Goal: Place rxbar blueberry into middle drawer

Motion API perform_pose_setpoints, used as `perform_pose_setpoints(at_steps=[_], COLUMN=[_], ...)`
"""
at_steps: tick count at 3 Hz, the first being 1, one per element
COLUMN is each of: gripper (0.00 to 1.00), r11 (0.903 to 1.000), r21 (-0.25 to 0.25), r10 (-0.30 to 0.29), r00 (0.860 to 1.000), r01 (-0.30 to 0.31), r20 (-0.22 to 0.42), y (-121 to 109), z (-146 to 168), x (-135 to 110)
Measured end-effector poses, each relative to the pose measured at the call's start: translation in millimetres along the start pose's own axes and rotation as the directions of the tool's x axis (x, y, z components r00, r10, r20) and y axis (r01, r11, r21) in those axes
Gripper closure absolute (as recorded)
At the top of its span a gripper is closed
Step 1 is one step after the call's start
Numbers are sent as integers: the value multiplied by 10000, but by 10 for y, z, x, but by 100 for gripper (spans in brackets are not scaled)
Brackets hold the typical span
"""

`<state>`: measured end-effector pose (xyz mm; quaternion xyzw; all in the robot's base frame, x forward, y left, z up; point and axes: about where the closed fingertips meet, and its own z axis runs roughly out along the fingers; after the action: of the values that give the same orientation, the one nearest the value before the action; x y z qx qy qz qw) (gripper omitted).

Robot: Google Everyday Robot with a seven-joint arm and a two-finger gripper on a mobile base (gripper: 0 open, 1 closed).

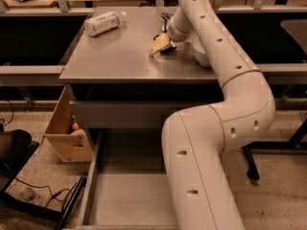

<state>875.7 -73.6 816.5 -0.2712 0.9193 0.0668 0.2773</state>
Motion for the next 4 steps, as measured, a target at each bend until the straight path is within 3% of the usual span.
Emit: perform_pose_setpoints(at_steps=[1,2,3,4], gripper=[46,69,99,100], r11=[10000,10000,10000,10000], r21=[-82,-82,-78,-76], r10=[-35,-35,-35,-35], r00=[10000,10000,10000,10000], r01=[35,35,36,36], r20=[82,82,89,91], y=[6,4,51,68], z=[-11,-84,-189,-226], x=[-21,-69,-75,-76])
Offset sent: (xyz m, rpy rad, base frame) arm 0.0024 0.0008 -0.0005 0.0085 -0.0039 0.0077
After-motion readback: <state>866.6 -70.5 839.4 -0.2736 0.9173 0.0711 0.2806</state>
